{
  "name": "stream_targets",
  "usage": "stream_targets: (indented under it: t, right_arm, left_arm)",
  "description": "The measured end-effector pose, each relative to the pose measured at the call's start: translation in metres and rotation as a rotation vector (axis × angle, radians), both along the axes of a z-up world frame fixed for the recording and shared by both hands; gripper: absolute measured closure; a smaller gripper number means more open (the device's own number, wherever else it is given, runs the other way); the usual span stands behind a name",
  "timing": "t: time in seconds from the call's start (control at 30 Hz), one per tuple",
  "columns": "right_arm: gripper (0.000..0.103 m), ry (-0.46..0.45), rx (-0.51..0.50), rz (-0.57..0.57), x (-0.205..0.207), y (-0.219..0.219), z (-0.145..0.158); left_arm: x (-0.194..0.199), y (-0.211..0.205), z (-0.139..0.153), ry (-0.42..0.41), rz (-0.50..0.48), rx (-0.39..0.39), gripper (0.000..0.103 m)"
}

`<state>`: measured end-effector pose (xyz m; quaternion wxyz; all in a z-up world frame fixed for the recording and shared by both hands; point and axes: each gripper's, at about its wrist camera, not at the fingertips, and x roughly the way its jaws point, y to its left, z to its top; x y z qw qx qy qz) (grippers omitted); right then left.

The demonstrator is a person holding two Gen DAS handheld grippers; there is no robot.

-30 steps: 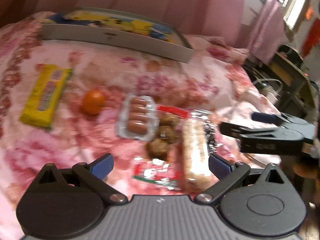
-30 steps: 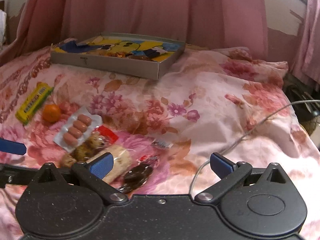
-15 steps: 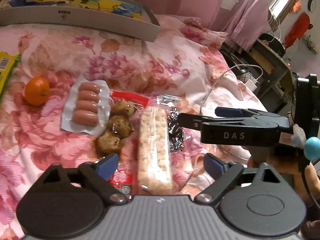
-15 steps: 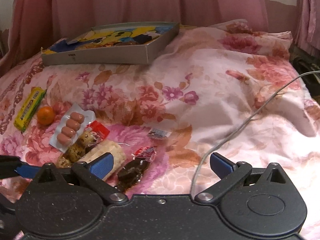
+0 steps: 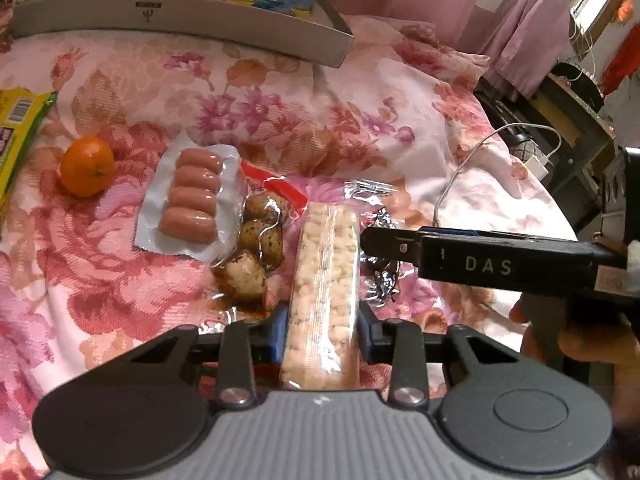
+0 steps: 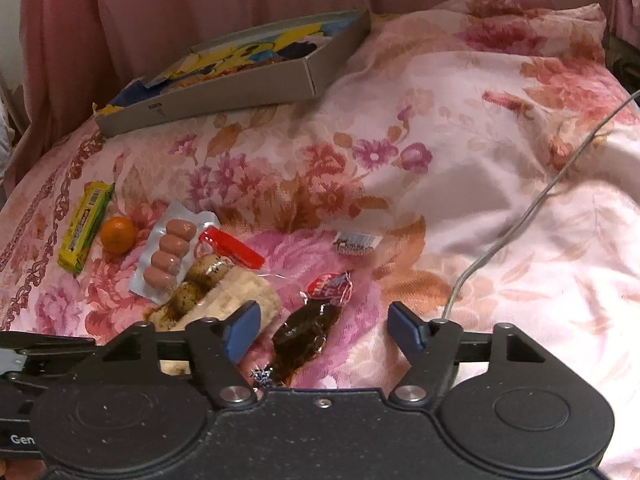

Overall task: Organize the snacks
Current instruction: 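Grasp the rice-cracker bar with the left gripper while the right grasps the dark jerky bag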

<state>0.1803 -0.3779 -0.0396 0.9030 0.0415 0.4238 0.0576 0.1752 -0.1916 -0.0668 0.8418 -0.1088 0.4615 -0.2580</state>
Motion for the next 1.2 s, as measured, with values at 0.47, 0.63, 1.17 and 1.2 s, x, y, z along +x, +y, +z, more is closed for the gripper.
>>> stream_targets:
  t: [0.47, 0.63, 1.17, 1.2]
  right_arm:
    - [0.044, 0.048, -0.068, 0.037, 0.007, 0.020, -0.014]
    - [0.060, 0.041, -0.076, 0.064, 0.002, 0.028, -0.014]
    - [0.089, 0.030, 0.020, 0.050, -0.016, 0.041, -0.003]
    - [0.090, 0.021, 0.019, 0.052, -0.018, 0.042, -0.002]
  left_arm:
    - [-0.023, 0.018, 0.008, -0.022, 0.019, 0.027, 0.066]
    - [-0.029, 0.019, 0.012, -0.020, 0.012, 0.031, 0.067]
    - [-0.054, 0.042, 0.027, 0.025, 0.044, 0.018, 0.068]
    - [-0.056, 0.043, 0.029, 0.018, 0.047, 0.019, 0.068]
